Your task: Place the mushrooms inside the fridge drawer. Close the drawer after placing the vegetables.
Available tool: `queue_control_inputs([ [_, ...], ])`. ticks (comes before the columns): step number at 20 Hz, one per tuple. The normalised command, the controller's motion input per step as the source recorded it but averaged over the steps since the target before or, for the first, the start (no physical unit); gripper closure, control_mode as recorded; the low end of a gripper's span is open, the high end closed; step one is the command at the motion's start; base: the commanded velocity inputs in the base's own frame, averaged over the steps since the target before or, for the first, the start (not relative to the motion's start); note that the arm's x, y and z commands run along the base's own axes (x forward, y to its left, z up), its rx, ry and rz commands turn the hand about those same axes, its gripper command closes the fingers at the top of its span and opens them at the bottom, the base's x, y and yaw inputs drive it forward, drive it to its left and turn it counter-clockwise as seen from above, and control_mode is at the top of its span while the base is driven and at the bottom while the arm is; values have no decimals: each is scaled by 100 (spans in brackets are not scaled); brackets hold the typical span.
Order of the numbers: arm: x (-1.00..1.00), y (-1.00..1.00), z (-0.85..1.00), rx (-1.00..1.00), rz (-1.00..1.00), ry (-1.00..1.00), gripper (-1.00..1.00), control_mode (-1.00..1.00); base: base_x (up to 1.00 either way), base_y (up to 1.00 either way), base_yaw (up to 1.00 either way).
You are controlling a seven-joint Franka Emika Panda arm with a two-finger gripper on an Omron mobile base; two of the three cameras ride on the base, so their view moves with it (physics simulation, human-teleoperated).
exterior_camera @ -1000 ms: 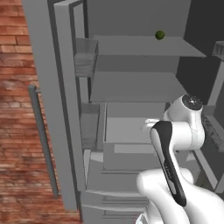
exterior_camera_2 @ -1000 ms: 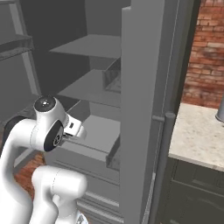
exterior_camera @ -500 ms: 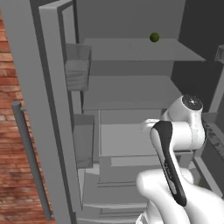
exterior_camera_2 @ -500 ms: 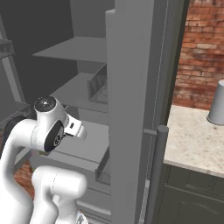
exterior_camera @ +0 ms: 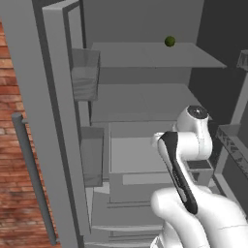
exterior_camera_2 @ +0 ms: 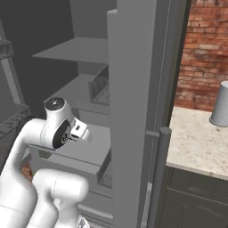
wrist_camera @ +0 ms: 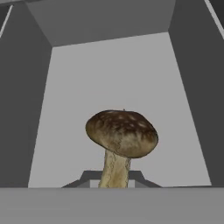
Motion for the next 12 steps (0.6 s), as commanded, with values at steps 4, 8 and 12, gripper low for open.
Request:
queue_control_inputs([
  [4,71,0,-44,0,-4,29,100,-100,0,0,0],
  [8,55,0,-38,0,-2,21,100,-100,0,0,0],
  [12,24,0,-44,0,0,11,100,-100,0,0,0],
])
